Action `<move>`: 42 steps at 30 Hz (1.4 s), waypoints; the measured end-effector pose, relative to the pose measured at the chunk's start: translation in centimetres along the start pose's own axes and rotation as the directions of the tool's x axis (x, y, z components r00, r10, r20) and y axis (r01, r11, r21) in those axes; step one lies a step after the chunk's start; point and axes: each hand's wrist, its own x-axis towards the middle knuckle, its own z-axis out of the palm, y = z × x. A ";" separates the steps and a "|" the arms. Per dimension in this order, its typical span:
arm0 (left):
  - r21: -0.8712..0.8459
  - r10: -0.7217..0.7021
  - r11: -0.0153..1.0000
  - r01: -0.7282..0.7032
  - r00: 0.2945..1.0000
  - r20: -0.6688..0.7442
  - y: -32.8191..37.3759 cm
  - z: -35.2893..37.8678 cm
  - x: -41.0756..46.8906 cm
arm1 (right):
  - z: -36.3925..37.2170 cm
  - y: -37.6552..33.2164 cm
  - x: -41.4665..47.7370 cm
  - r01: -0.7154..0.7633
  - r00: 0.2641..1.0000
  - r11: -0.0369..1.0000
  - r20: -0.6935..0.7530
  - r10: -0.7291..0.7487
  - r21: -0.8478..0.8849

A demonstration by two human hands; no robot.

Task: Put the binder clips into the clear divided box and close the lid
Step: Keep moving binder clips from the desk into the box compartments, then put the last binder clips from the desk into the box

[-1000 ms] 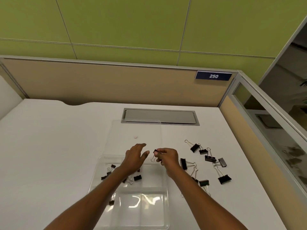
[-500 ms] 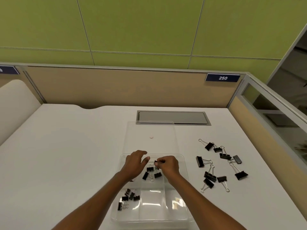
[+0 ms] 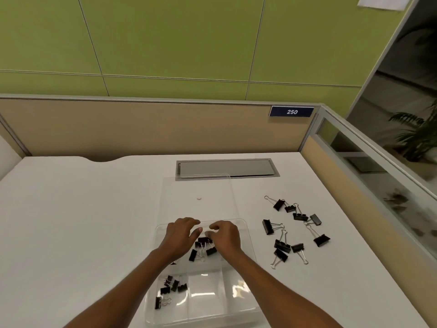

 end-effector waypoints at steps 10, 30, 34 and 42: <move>-0.024 0.074 0.997 -0.073 0.997 0.039 4.2 2.7 3.1 | -5.0 3.0 1.2 -0.011 0.994 0.995 -0.103 0.021 0.095; 0.072 0.204 0.973 -0.218 0.964 0.173 14.9 9.0 7.8 | -14.0 13.1 2.9 -0.225 0.934 0.970 -0.262 0.242 0.092; 0.120 0.216 0.963 -0.242 0.955 0.202 17.3 10.4 8.1 | -15.4 15.3 3.2 -0.289 0.910 0.953 -0.282 0.302 0.087; 0.341 0.182 0.900 -0.271 0.945 0.271 20.6 13.9 6.6 | -16.3 18.3 2.8 -0.364 0.900 0.928 -0.288 0.328 -0.082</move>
